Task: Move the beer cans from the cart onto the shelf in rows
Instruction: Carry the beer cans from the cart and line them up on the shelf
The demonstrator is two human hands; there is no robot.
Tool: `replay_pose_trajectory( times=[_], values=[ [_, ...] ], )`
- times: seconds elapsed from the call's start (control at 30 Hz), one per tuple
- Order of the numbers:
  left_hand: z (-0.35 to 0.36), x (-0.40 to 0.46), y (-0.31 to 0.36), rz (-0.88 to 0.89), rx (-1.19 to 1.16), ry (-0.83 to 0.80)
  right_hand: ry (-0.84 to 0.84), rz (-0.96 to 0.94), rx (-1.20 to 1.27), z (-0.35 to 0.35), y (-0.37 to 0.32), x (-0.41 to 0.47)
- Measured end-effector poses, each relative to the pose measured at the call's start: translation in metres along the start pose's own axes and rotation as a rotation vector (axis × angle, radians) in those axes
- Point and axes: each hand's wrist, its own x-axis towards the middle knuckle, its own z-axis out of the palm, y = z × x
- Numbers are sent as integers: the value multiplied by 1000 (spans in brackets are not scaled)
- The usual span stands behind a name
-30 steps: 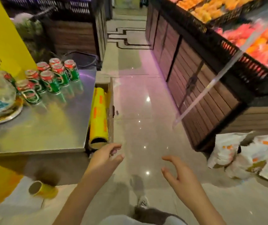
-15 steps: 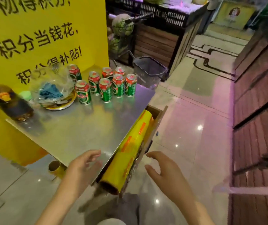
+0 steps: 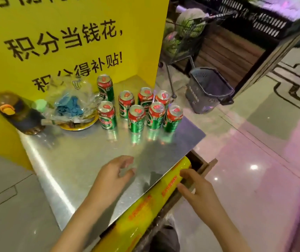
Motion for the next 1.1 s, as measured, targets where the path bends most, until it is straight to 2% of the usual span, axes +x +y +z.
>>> replay_pose_trajectory(
  times=[0.2, 0.4, 0.53, 0.63, 0.73, 1.0, 1.1],
  values=[
    [25, 70, 2, -180, -91, 101, -35, 51, 119, -20, 31, 116],
    [39, 135, 5, -396, -166, 272, -46, -37, 258, -34, 29, 217],
    [45, 170, 9, -374, -226, 355, -77, -148, 358, -30, 27, 252],
    [48, 187, 11, -327, -256, 421, -67, -144, 385, -26, 35, 264],
    [52, 197, 5, -308, -272, 418, -63, -145, 402, -25, 41, 271],
    [57, 187, 16, -326, -111, 556, -88, -152, 391, -30, 41, 280],
    [60, 159, 13, -373, -130, 601, -80, -139, 414, -32, 42, 275]
  ],
)
